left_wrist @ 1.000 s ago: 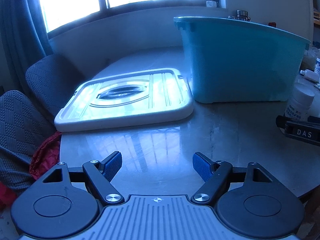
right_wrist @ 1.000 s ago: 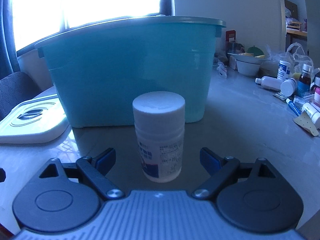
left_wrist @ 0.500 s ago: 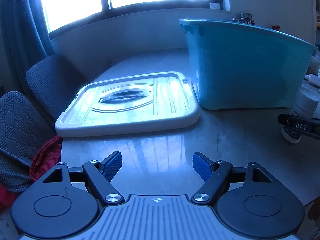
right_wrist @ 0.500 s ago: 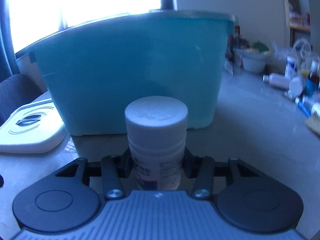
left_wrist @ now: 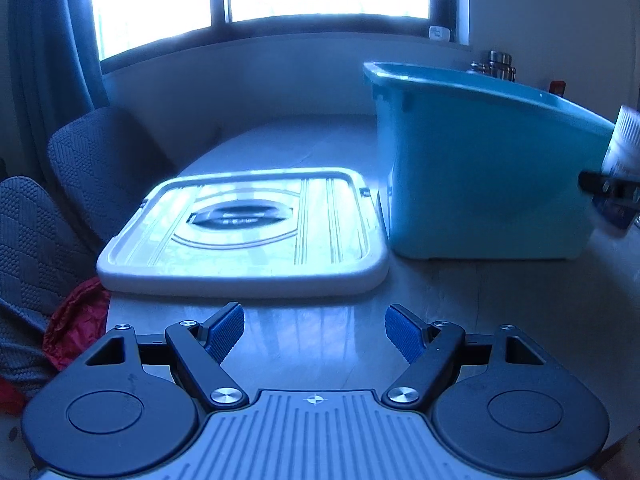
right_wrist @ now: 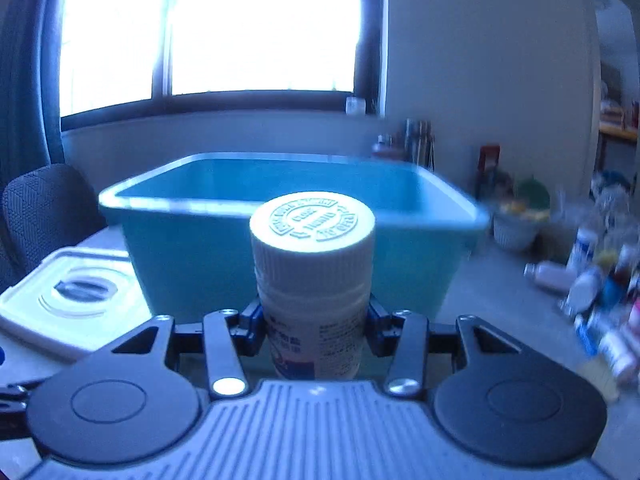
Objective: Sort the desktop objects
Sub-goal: 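Lift the white pill bottle and lower it into the tub, right tool, then open the right tool and withdraw it from the tub, then move both tools toward the white lid lying on the table, then lower both tools to the lid's rim, rolling the left tool sideways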
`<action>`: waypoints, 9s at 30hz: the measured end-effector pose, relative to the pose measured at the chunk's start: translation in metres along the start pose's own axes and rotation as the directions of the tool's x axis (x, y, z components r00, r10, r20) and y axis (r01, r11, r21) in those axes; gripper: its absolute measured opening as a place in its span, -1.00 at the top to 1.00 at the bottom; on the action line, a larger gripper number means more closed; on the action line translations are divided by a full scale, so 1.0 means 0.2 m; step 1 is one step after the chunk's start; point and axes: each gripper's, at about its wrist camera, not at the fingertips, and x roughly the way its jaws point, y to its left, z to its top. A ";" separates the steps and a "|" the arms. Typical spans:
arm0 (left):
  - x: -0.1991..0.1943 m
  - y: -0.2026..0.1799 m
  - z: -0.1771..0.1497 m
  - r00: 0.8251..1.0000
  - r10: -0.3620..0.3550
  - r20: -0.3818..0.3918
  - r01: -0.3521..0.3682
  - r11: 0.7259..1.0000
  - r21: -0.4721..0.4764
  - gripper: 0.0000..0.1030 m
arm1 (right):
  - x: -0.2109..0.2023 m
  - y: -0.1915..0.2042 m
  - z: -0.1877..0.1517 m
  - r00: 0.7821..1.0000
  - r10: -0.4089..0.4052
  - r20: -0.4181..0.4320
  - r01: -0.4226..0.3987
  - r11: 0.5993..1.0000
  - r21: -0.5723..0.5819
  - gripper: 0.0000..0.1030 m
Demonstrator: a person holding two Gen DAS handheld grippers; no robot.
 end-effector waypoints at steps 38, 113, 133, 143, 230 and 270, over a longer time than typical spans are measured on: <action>0.06 -0.02 0.31 0.986 -0.116 0.117 0.112 0.993 0.034 -0.55 | 0.58 -0.02 0.50 0.986 -0.036 -0.165 0.032 0.999 -0.032 0.07; -0.38 0.29 -0.11 0.998 -0.060 -0.013 0.059 0.997 -0.041 -0.55 | -0.51 0.17 -0.14 0.987 -0.078 -0.137 0.083 0.996 0.036 -0.93; -0.36 0.42 -0.21 0.996 -0.009 -0.087 0.004 0.999 -0.049 -0.55 | -0.55 0.38 -0.31 0.964 0.020 -0.263 -0.002 0.998 0.068 -0.93; -0.31 0.51 -0.17 0.995 0.033 -0.098 -0.039 0.997 -0.061 -0.55 | -0.49 0.50 -0.28 0.959 0.058 -0.277 -0.044 0.997 0.058 -0.93; 0.71 1.23 0.40 0.976 -0.041 -0.214 0.042 0.999 -0.003 -0.55 | 0.55 1.01 0.00 0.889 -0.024 -0.458 0.123 0.974 0.188 -0.93; 0.77 1.38 0.43 0.962 0.076 -0.262 -0.105 0.989 -0.100 -0.55 | 0.75 1.05 -0.05 0.803 0.065 -0.592 0.070 0.977 0.201 -0.99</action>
